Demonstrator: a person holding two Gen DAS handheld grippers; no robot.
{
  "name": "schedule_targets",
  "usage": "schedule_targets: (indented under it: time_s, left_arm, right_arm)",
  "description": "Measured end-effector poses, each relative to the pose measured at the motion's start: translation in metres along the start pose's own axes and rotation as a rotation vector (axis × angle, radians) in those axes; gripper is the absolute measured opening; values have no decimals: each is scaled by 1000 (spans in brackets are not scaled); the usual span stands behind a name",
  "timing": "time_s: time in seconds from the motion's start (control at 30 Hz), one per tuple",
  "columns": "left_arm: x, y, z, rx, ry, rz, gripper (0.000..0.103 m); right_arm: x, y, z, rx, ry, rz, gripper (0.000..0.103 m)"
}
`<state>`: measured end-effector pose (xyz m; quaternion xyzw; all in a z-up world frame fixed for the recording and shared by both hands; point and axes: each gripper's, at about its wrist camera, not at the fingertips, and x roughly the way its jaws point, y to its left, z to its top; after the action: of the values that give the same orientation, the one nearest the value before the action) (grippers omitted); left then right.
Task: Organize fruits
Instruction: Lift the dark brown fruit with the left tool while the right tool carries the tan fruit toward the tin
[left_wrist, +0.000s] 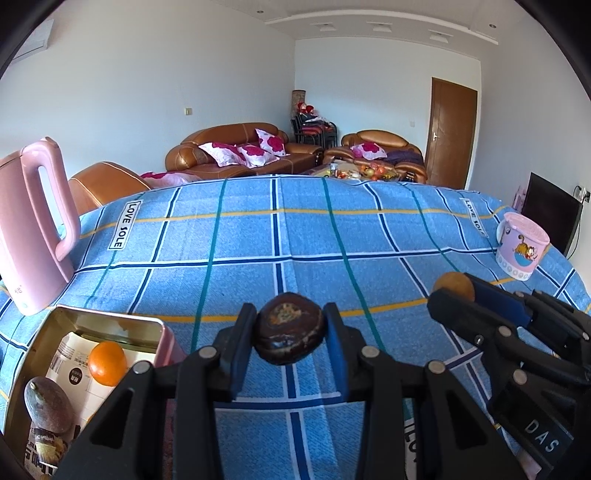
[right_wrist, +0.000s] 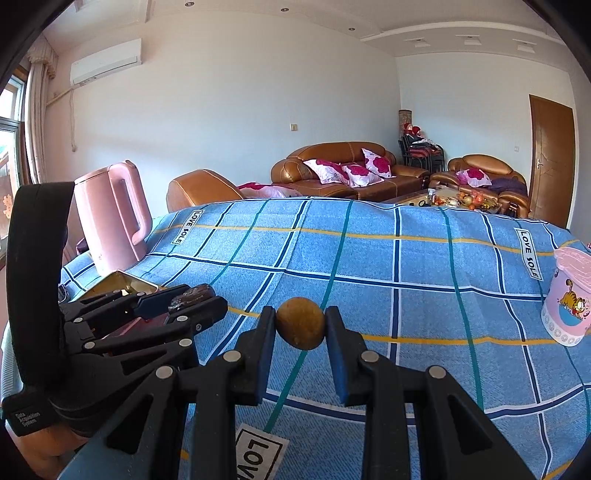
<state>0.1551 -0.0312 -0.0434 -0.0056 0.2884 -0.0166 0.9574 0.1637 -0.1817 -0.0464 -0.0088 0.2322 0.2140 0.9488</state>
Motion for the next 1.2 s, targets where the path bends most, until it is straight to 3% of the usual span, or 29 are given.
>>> schedule_targets:
  time_s: [1.2]
  left_arm:
    - [-37,1,-5,1,-186,37,39]
  right_arm:
    - [-30,10,-4,-43,-154,-23,29]
